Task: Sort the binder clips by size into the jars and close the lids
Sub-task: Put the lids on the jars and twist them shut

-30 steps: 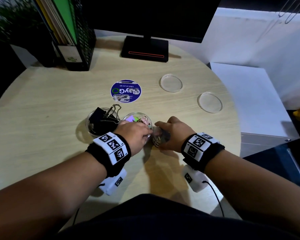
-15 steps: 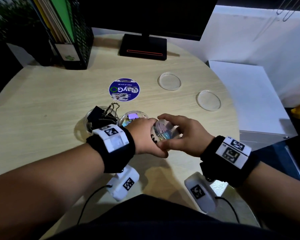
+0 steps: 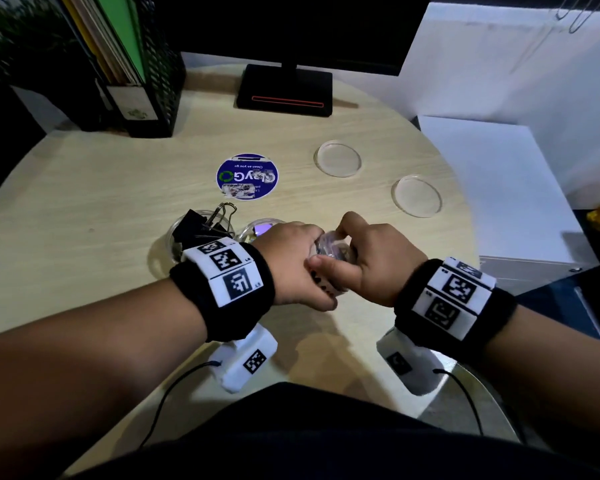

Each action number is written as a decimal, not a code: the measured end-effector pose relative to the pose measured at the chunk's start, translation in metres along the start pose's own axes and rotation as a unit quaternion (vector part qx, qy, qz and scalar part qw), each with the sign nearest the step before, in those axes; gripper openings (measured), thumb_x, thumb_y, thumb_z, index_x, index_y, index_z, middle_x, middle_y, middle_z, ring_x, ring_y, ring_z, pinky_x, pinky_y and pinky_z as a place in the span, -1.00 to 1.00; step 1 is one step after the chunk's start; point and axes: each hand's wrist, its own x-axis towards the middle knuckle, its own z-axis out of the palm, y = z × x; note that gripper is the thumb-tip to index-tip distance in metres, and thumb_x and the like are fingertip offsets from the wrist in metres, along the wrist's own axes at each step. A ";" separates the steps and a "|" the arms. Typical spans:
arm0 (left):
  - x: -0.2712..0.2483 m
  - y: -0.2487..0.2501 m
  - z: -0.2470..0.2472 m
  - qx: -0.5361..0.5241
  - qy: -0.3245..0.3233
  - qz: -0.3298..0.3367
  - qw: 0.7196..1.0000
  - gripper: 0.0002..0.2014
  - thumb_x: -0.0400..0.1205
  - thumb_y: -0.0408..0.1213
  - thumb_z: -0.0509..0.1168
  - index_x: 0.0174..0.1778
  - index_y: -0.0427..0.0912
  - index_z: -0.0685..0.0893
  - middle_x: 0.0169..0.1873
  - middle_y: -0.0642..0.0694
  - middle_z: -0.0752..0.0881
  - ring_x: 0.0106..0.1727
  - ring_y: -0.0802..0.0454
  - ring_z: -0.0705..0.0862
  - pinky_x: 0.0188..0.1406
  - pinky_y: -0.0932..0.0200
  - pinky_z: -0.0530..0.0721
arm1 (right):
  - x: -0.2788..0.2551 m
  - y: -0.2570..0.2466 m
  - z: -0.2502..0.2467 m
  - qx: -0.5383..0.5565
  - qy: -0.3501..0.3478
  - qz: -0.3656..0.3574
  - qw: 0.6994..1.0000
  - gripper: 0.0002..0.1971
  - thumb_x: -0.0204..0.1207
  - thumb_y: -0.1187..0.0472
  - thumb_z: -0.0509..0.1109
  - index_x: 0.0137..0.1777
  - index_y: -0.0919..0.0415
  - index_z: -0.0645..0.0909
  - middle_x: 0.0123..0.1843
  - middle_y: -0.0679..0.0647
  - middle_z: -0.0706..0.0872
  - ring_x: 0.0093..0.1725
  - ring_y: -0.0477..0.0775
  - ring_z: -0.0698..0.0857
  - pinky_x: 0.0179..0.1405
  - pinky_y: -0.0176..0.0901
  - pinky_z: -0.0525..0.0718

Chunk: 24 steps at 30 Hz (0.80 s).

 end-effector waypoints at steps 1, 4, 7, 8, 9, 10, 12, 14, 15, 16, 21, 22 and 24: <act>0.001 0.000 0.000 -0.010 -0.012 -0.002 1.000 -0.46 0.15 0.01 0.60 -0.06 -0.06 0.54 -0.16 0.03 0.62 -0.10 0.04 0.59 -0.16 0.24 0.51 | 0.000 0.002 0.001 0.001 -0.006 0.005 1.000 -0.12 0.08 -0.58 -0.03 0.04 0.21 0.42 -0.39 0.03 0.61 -0.25 0.19 0.65 -0.33 -0.13 0.43; 0.004 -0.006 -0.001 -0.047 -0.074 0.002 0.996 -0.45 0.14 -0.05 0.64 -0.05 -0.05 0.55 -0.14 0.01 0.69 -0.08 0.03 0.67 -0.09 0.20 0.62 | -0.003 0.006 0.001 0.032 -0.014 -0.064 0.997 -0.12 0.18 -0.55 0.06 0.26 0.17 0.34 -0.10 0.14 0.72 -0.11 0.18 0.70 -0.20 -0.12 0.57; 0.004 -0.011 0.002 -0.061 -0.113 0.018 0.992 -0.30 -0.02 0.17 0.54 0.00 -0.06 0.63 -0.09 0.00 0.75 -0.03 0.06 0.71 0.01 0.18 0.66 | -0.008 0.008 0.005 -0.009 -0.018 -0.206 0.978 -0.26 0.37 -0.50 0.04 0.38 0.03 0.23 0.09 0.19 0.62 -0.14 0.22 0.70 -0.19 -0.06 0.69; 0.003 -0.011 0.005 -0.064 -0.110 0.017 0.992 -0.31 -0.06 0.21 0.49 -0.03 -0.02 0.64 -0.12 0.02 0.75 -0.06 0.11 0.71 -0.02 0.22 0.65 | -0.009 0.009 0.007 -0.019 -0.016 -0.223 0.975 -0.31 0.42 -0.47 0.00 0.37 0.02 0.23 0.06 0.20 0.60 -0.20 0.24 0.70 -0.25 -0.06 0.69; 0.001 -0.011 0.009 -0.074 -0.103 0.011 0.992 -0.39 -0.04 0.15 0.51 -0.10 0.02 0.63 -0.18 0.06 0.73 -0.12 0.15 0.69 -0.08 0.25 0.64 | -0.009 0.011 0.009 -0.016 -0.011 -0.225 0.974 -0.34 0.45 -0.44 -0.04 0.35 0.03 0.24 0.05 0.21 0.61 -0.23 0.24 0.69 -0.28 -0.08 0.68; 0.000 -0.011 0.013 -0.098 -0.091 -0.001 0.991 -0.50 0.01 0.04 0.58 -0.19 0.04 0.60 -0.26 0.09 0.71 -0.20 0.18 0.67 -0.14 0.26 0.62 | -0.009 0.012 0.011 -0.005 -0.006 -0.218 0.976 -0.36 0.47 -0.42 -0.08 0.33 0.04 0.25 0.05 0.21 0.62 -0.22 0.25 0.69 -0.27 -0.09 0.67; 0.000 -0.010 0.022 -0.143 -0.054 -0.018 0.988 -0.58 0.03 -0.09 0.59 -0.28 0.04 0.58 -0.36 0.11 0.69 -0.30 0.16 0.66 -0.19 0.19 0.68 | -0.005 0.011 0.017 0.011 -0.001 -0.187 0.982 -0.31 0.48 -0.42 -0.14 0.30 0.14 0.30 0.03 0.25 0.65 -0.17 0.30 0.69 -0.22 -0.04 0.65; 0.002 -0.010 0.027 -0.121 -0.020 -0.032 0.992 -0.58 0.05 -0.08 0.58 -0.25 0.02 0.58 -0.30 0.06 0.71 -0.22 0.09 0.70 -0.13 0.08 0.71 | 0.001 0.010 0.025 0.007 0.008 -0.138 0.990 -0.27 0.44 -0.40 -0.13 0.24 0.23 0.36 -0.05 0.28 0.68 -0.15 0.32 0.67 -0.22 -0.03 0.58; 0.003 -0.010 0.028 -0.102 -0.008 -0.035 0.994 -0.57 0.08 -0.09 0.60 -0.23 0.00 0.57 -0.25 0.02 0.71 -0.17 0.04 0.70 -0.10 0.08 0.70 | 0.004 0.009 0.029 0.002 0.013 -0.112 0.994 -0.29 0.41 -0.38 -0.14 0.21 0.22 0.37 -0.08 0.28 0.69 -0.14 0.32 0.66 -0.23 -0.06 0.53; 0.004 -0.011 0.029 -0.085 -0.003 -0.044 0.995 -0.56 0.11 -0.09 0.61 -0.21 -0.01 0.55 -0.20 0.00 0.68 -0.13 0.02 0.68 -0.08 0.12 0.68 | 0.007 0.009 0.032 0.005 0.015 -0.090 0.996 -0.30 0.38 -0.36 -0.15 0.19 0.21 0.38 -0.10 0.27 0.70 -0.13 0.31 0.66 -0.24 -0.08 0.49; 0.006 -0.024 0.026 -0.003 -0.031 -0.056 0.998 -0.37 0.13 0.01 0.59 0.05 -0.11 0.54 -0.03 -0.03 0.59 0.00 0.01 0.59 -0.02 0.24 0.56 | 0.007 0.014 0.032 0.092 -0.042 -0.056 0.993 -0.23 0.29 -0.44 0.04 0.35 0.10 0.41 0.11 0.16 0.68 -0.01 0.15 0.66 -0.05 -0.13 0.57; 0.007 -0.026 0.025 0.011 -0.040 -0.055 0.998 -0.33 0.13 0.03 0.59 0.09 -0.13 0.54 -0.01 -0.03 0.58 0.02 0.01 0.58 0.02 0.23 0.55 | 0.005 0.018 0.029 0.108 -0.060 -0.059 0.991 -0.20 0.29 -0.43 0.16 0.46 0.03 0.34 0.24 0.09 0.61 0.01 0.06 0.63 -0.04 -0.23 0.55; 0.008 -0.028 0.021 0.021 -0.036 -0.060 0.997 -0.30 0.10 0.10 0.58 0.10 -0.11 0.55 -0.02 0.00 0.60 0.02 0.03 0.60 0.07 0.18 0.59 | 0.000 0.021 0.022 0.119 -0.080 -0.087 0.986 -0.13 0.31 -0.21 0.46 0.58 -0.06 0.17 0.37 0.02 0.44 0.03 -0.07 0.57 -0.12 -0.46 0.55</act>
